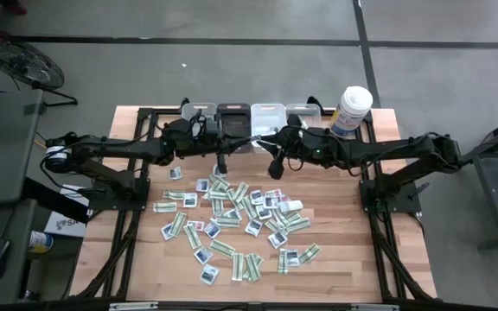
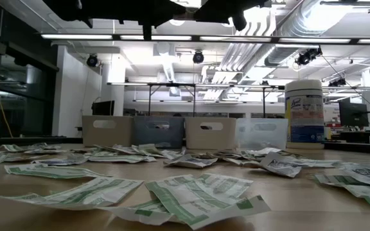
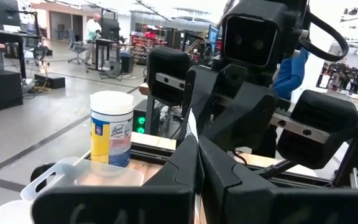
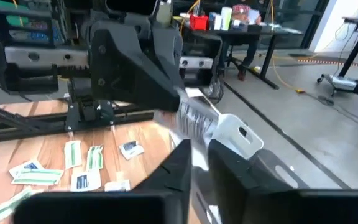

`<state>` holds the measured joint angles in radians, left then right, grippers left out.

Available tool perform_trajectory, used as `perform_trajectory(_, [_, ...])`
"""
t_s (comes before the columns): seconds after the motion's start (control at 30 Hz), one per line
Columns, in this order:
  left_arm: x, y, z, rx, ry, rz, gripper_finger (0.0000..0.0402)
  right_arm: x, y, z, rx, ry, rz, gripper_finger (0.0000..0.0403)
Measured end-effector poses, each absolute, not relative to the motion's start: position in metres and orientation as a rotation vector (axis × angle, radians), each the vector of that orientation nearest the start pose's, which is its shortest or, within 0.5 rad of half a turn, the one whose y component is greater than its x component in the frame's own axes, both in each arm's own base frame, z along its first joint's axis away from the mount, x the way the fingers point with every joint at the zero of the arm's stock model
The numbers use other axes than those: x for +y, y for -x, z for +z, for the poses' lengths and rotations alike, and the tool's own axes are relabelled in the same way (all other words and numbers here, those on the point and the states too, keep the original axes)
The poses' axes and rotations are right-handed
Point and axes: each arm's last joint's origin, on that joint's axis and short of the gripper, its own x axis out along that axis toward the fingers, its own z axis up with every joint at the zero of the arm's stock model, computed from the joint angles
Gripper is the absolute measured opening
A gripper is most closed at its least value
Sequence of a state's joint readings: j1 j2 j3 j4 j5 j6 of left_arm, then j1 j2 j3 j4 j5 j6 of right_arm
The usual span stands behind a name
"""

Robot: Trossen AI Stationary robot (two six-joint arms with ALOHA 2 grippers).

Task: Pick & Place First Aid Supplies
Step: Put the orange ointment pack into the gray bin

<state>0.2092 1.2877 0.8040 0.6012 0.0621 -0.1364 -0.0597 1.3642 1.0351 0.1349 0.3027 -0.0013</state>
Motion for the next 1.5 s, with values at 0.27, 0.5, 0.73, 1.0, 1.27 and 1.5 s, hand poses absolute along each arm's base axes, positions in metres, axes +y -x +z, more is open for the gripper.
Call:
perform_trajectory(0.27, [0.061,-0.281,0.307,-0.123,0.111,0.235,0.0000,-0.029,-0.291,0.328,0.248,0.019,-0.464,0.0140])
perform_trajectory(0.5, [0.073,-0.273,0.297,0.005,0.116,0.477,0.0000,-0.033,-0.268,0.336,0.290,-0.017,-0.565,0.0159])
perform_trajectory(0.73, [0.097,-0.251,0.278,0.232,0.159,0.806,0.0000,-0.044,-0.253,0.336,0.341,-0.078,-0.623,0.0157])
perform_trajectory(1.0, [0.127,-0.226,0.250,0.406,0.397,1.064,0.0000,-0.049,-0.250,0.333,0.380,-0.079,-0.639,0.0157])
perform_trajectory(1.27, [0.155,-0.216,0.227,0.466,0.567,1.178,0.0000,-0.058,-0.248,0.333,0.387,-0.082,-0.679,0.0158])
perform_trajectory(1.5, [0.174,-0.212,0.212,0.500,0.688,1.153,0.0014,-0.070,-0.245,0.331,0.404,-0.099,-0.674,0.0158])
